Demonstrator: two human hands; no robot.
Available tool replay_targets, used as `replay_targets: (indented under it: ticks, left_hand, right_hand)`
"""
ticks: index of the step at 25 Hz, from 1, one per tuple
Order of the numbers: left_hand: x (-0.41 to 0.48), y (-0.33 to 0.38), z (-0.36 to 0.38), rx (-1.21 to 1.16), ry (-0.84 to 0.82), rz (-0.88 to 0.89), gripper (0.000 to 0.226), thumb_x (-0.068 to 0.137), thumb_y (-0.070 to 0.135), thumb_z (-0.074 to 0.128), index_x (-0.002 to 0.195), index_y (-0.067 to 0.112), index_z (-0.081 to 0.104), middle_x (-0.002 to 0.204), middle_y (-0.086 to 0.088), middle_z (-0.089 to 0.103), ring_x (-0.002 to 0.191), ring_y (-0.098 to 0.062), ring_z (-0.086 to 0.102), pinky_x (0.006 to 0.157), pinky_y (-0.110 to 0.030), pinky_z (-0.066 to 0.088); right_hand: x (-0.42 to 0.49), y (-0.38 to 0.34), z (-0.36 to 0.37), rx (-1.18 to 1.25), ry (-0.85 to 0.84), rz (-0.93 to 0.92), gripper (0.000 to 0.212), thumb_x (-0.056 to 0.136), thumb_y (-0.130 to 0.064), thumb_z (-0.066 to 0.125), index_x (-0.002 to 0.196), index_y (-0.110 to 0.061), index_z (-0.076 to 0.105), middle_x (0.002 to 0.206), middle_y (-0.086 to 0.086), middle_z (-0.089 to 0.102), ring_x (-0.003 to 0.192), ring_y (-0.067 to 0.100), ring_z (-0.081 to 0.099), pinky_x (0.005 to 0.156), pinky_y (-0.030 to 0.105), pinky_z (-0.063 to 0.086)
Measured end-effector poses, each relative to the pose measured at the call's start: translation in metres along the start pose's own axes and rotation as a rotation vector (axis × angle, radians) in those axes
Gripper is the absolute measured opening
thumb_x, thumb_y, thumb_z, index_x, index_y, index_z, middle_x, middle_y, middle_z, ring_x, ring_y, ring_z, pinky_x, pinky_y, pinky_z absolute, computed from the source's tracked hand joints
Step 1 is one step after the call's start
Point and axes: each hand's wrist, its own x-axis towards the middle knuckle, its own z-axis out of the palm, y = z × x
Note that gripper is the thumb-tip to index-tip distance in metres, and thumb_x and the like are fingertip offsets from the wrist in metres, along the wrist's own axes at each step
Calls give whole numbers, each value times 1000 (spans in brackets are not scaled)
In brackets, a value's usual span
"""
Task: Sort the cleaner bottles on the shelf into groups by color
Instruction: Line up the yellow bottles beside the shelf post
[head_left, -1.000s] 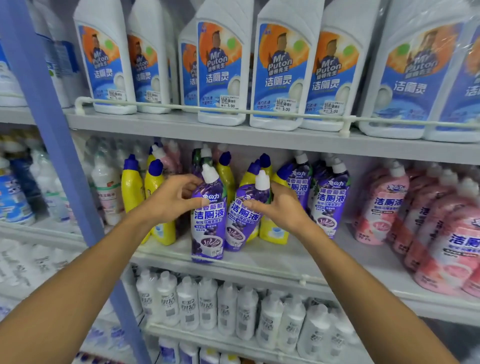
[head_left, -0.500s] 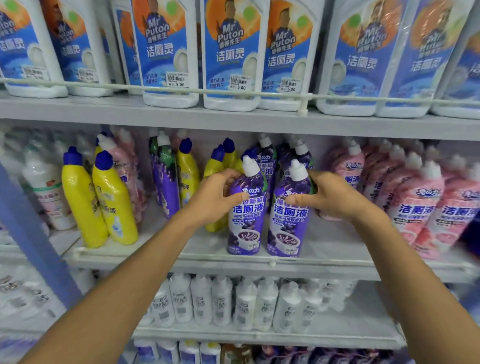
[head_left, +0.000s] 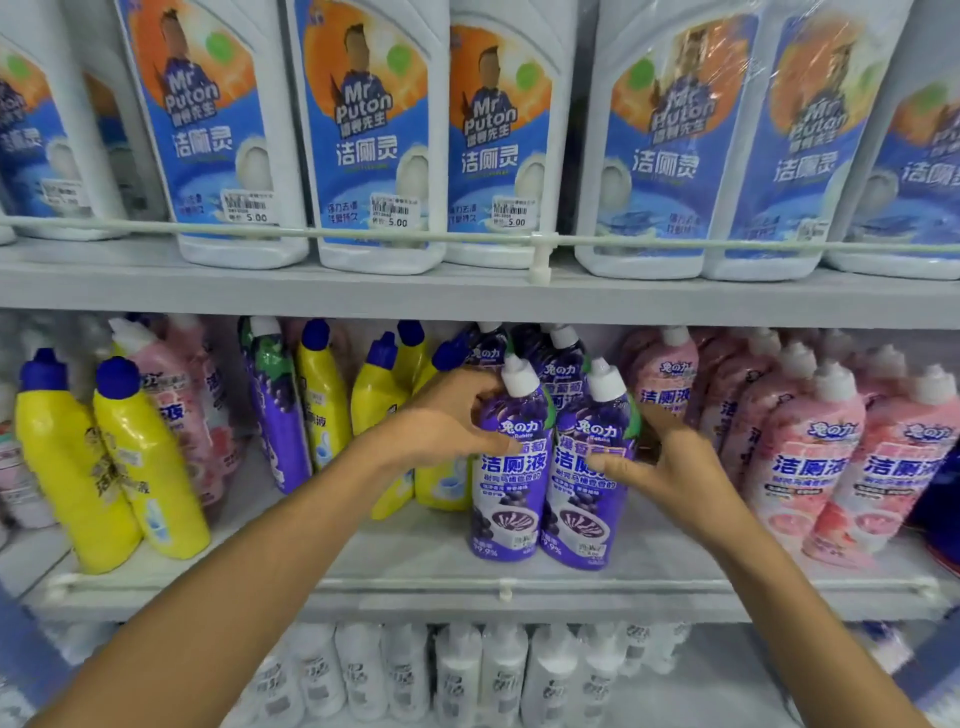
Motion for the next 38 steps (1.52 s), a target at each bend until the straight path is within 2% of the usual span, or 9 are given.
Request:
replay_targets:
  ticks: [4,8,15,20,24,27,30,34,38]
  left_hand:
    - [15,0,-6,102,-54,30,48,76,30,87,118,29,64,110,11,72,102,-9,68,85,-29,56]
    - [36,-4,-8,224,-17,35,57,78,38,84,129,33,58,113,14,63,100,-5,59,74,-13,41]
    - [52,-16,-11,230,-28,51,40,83,28,82,112,34,55,88,30,55,78,26,51,64,-2,38]
    - [50,-28,-27,213,-47,22,53,80,33,84,127,32,62,113,22,69,101,7,64,87,-23,51]
    - [42,-37,-41,127,-56,-18,49,81,23,84,125,28,63,117,16,72,107,2,66,96,-30,53]
    - [38,-40,-40,85,-36,-23,55,78,31,85,128,29,62,123,17,70,115,-2,65,103,-38,52]
    - [31,-44,-26,53,133,-18,61,65,46,82,120,29,62,118,11,71,110,-8,67,98,-43,55]
    - [17,-47,12,-34,456,15,52,66,28,89,111,27,64,104,7,73,95,-13,71,87,-38,58]
    - [20,-43,9,67,428,-7,55,68,28,91,116,21,65,105,6,74,93,-13,70,84,-32,57]
  right_hand:
    - [6,10,2,98,-40,-13,59,71,-46,84,120,-21,64,101,-14,76,94,0,71,85,30,57]
    - [24,24,2,340,-124,37,51,78,-26,85,123,-17,62,111,-1,76,105,17,73,91,47,59]
    - [34,39,6,384,-152,23,52,80,-21,83,126,-15,61,112,-2,76,104,16,73,88,40,60]
    - [40,40,8,417,-163,22,50,77,-18,83,123,-17,63,109,-8,77,103,8,72,86,25,59]
    - [51,42,18,393,-171,23,55,72,-31,85,122,-22,65,112,-8,76,106,11,72,94,39,58]
    - [58,44,27,399,-158,21,58,71,-33,86,123,-19,64,114,-2,76,107,15,72,97,47,57]
    - [54,42,33,425,-78,48,69,68,-36,86,126,-12,59,114,0,74,106,14,71,96,45,57]
    - [19,57,61,398,85,88,67,66,-50,90,118,-20,59,108,-5,75,99,13,73,87,43,60]
    - [8,64,78,356,135,89,42,73,-28,90,105,-25,63,100,-8,77,90,10,74,82,47,61]
